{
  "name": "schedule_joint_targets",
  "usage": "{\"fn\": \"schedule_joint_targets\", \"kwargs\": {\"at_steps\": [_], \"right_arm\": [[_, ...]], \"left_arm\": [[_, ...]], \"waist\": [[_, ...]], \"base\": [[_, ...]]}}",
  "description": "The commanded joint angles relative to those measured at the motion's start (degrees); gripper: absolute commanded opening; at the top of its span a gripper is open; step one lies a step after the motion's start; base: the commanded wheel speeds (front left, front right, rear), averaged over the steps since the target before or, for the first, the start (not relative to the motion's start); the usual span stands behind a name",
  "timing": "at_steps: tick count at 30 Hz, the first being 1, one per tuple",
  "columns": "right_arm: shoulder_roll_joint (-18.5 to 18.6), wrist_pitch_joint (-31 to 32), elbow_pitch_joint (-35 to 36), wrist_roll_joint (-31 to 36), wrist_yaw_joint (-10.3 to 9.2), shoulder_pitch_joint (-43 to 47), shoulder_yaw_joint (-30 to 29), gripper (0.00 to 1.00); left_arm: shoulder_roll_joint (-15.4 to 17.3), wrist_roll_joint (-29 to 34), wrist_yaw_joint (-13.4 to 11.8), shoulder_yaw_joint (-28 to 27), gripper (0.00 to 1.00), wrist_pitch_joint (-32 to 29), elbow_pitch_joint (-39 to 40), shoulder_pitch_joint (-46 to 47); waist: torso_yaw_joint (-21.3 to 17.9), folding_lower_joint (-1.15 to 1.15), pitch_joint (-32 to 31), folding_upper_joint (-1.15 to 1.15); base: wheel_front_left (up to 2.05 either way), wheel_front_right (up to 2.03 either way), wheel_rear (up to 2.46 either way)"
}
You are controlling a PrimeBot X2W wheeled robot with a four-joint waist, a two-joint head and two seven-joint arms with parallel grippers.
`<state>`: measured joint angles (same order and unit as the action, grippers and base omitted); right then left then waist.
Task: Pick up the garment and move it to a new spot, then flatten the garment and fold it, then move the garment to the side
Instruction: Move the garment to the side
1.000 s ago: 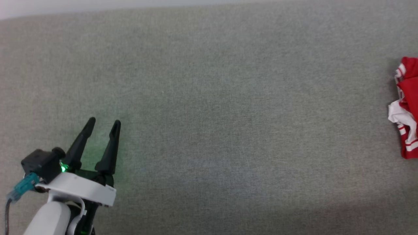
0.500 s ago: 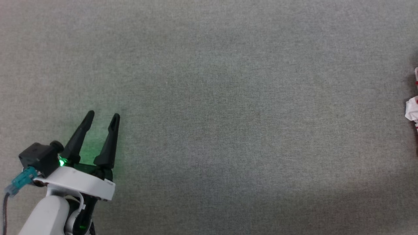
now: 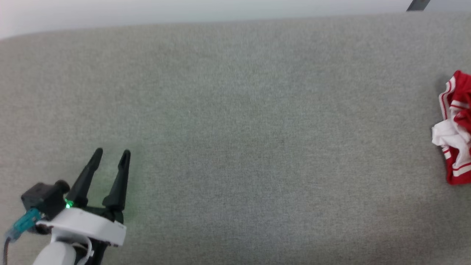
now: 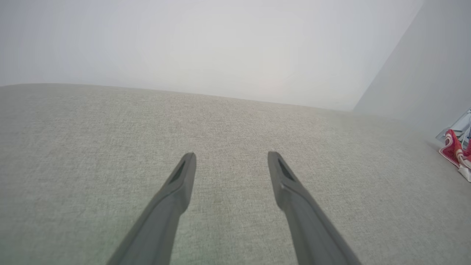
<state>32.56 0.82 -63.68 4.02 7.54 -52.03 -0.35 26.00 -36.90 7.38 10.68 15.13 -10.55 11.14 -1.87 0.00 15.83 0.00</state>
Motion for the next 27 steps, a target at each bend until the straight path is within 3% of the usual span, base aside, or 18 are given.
{"fn": "schedule_joint_targets", "kwargs": {"at_steps": [1,11,18,27], "right_arm": [[-0.86,-1.39,-0.66,-0.96,-0.12,0.25,0.76,1.00],[-11.71,-13.32,-2.02,-4.45,-0.12,5.84,4.42,1.00],[-17.64,-15.85,1.88,-6.64,-0.12,12.16,5.81,1.00],[-18.45,-16.02,16.96,-9.77,-0.12,24.12,5.79,1.00]], "left_arm": [[-0.17,0.06,0.11,-0.60,1.00,-0.03,0.04,-1.23],[-0.67,1.61,0.11,-5.18,1.00,-0.04,-0.53,-8.64],[-0.43,2.56,0.11,-7.87,1.00,-0.03,-0.24,-12.97],[-0.70,4.53,0.11,-10.61,1.00,-0.03,0.24,-17.60]], "waist": [[0.03,0.00,-3.30,0.00],[1.02,0.00,-11.60,0.00],[2.38,0.00,-15.29,0.00],[5.22,0.00,-18.35,0.00]], "base": [[0.00,0.00,0.00],[0.00,0.00,0.00],[0.00,0.00,0.00],[0.00,0.00,0.00]]}}
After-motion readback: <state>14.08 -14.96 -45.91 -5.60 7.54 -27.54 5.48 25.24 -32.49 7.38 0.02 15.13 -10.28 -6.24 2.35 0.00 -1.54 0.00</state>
